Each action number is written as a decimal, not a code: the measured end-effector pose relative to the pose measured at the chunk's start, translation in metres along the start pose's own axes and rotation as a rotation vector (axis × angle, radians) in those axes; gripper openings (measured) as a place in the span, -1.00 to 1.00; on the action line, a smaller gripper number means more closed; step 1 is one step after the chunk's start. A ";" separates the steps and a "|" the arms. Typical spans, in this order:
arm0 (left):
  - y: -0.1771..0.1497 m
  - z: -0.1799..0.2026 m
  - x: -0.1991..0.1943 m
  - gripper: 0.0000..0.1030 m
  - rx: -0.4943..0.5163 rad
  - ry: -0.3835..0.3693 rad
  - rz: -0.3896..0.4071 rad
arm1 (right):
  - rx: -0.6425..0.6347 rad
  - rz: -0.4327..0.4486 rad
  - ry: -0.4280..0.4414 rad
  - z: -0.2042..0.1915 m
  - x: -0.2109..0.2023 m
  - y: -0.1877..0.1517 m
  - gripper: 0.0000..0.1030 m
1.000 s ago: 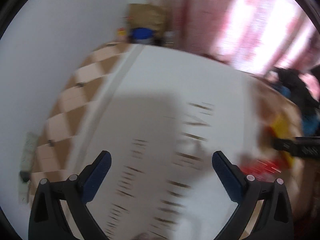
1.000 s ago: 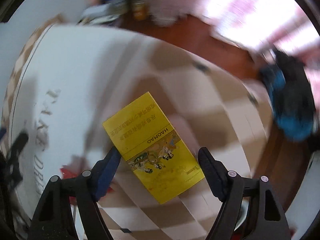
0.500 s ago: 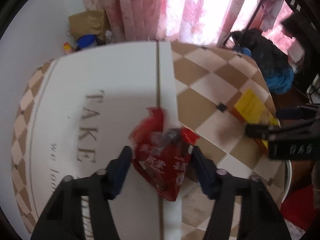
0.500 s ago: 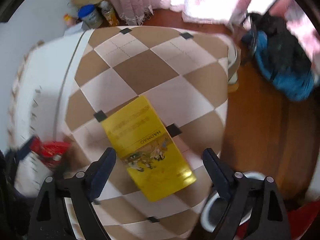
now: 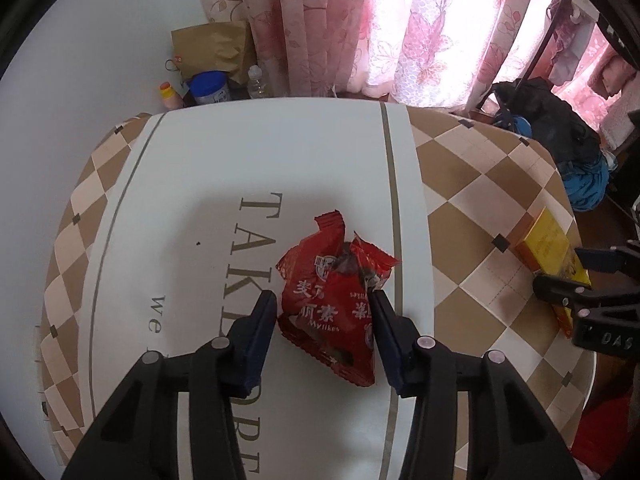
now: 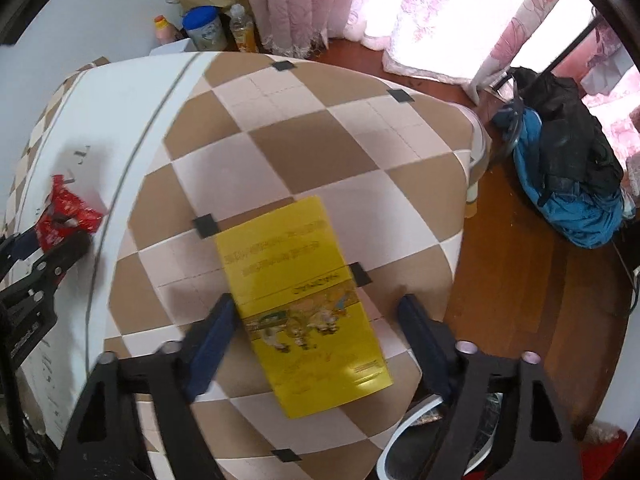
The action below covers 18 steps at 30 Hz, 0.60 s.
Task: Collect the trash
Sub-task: 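Grasp the red snack bag with the left tool while the right tool grasps the yellow box, then carry the red snack bag and yellow box to the bin and release both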
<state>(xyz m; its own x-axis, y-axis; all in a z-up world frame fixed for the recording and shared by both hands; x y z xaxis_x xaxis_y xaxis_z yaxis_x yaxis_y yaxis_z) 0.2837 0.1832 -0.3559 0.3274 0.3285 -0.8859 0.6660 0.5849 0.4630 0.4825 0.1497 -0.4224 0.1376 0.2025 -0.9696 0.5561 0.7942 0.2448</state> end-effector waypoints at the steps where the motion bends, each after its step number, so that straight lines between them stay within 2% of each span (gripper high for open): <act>1: 0.001 0.001 0.000 -0.18 -0.002 0.000 0.001 | 0.001 -0.001 -0.018 -0.002 0.000 0.000 0.28; 9: 0.003 0.007 -0.034 -0.21 0.034 0.000 0.063 | 0.175 0.077 0.050 -0.002 -0.019 -0.024 0.27; 18: 0.002 0.018 -0.110 -0.21 0.053 -0.022 0.180 | 0.294 0.294 0.092 0.008 -0.106 -0.065 0.26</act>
<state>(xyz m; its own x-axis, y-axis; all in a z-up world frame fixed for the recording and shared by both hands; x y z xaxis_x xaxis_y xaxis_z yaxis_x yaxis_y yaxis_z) 0.2611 0.1352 -0.2583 0.4591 0.4074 -0.7895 0.6294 0.4780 0.6127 0.4387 0.0719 -0.3357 0.2590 0.4572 -0.8508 0.7159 0.5004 0.4869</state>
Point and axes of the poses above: each gripper's, at about its wrist camera, not at the fingertips, and x roughly the way its jaws point, z to its right, y to its top, the point moved 4 cm from there along x, roughly the way its jaws point, and after that the axes turned 6 degrees about z, right-handed, at the moved point
